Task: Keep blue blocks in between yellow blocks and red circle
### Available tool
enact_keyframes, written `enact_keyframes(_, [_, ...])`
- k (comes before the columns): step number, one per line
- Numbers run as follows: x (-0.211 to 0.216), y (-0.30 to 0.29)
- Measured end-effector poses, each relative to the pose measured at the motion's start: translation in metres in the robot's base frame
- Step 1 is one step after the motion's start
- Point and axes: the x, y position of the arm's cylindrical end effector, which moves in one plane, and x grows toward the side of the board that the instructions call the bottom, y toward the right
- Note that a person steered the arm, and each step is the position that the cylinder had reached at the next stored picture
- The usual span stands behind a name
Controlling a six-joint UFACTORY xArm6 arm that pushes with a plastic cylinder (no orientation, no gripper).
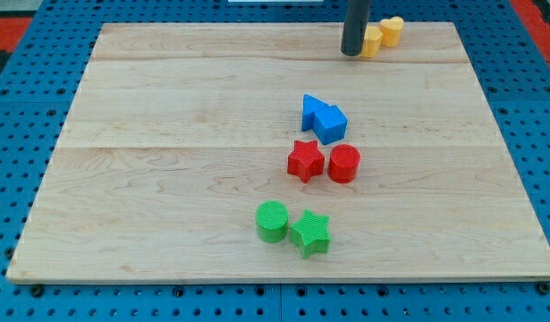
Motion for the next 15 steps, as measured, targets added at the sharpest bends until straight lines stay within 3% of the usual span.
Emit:
enact_keyframes(1, [0.019,0.0])
enact_keyframes(4, [0.143,0.012])
enact_keyframes(5, [0.165,0.012])
enact_keyframes(6, [0.165,-0.045])
enact_keyframes(7, [0.163,-0.062])
enact_keyframes(9, [0.116,-0.028])
enact_keyframes(11, [0.098,-0.13])
enact_keyframes(13, [0.108,-0.207])
enact_keyframes(15, [0.119,-0.092])
